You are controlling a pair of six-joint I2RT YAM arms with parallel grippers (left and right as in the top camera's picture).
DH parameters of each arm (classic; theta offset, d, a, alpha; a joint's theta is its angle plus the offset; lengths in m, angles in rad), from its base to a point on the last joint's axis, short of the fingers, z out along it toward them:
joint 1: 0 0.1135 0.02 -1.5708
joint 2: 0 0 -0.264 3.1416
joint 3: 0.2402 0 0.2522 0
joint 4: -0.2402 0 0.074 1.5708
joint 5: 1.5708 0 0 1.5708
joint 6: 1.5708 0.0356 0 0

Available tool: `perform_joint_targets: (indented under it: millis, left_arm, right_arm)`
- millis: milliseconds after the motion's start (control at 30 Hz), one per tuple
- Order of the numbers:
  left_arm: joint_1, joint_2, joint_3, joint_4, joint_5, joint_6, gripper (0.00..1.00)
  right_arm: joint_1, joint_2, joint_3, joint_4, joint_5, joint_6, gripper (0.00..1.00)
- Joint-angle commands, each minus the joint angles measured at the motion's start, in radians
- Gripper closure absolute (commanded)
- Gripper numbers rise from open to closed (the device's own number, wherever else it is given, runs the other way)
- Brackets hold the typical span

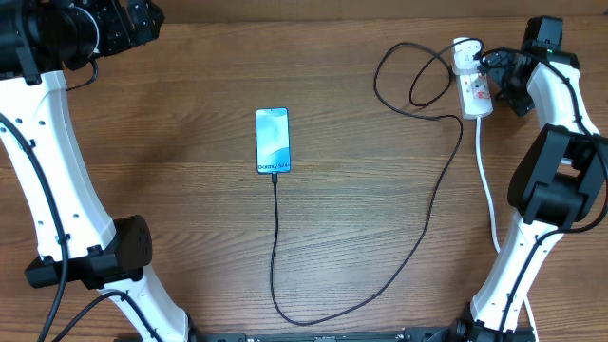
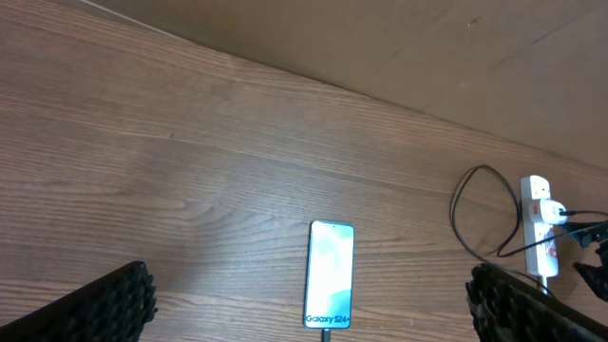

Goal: Plug charger to phone and switch on socket

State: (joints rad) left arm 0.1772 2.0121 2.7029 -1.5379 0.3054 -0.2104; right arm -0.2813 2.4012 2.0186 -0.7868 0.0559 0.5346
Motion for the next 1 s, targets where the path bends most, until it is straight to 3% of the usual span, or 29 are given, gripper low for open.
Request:
perform_joint_targets:
  millis: [0, 967]
  left_arm:
    - [-0.003, -0.003, 0.003, 0.001, -0.002, -0.003, 0.0]
    - [-0.003, -0.003, 0.003, 0.001, -0.002, -0.003, 0.0]
  right_arm:
    - [0.001, 0.032, 0.002, 0.0, 0.011, -0.019, 0.0]
    - [0.013, 0.062, 0.002, -0.003, -0.058, -0.046, 0.01]
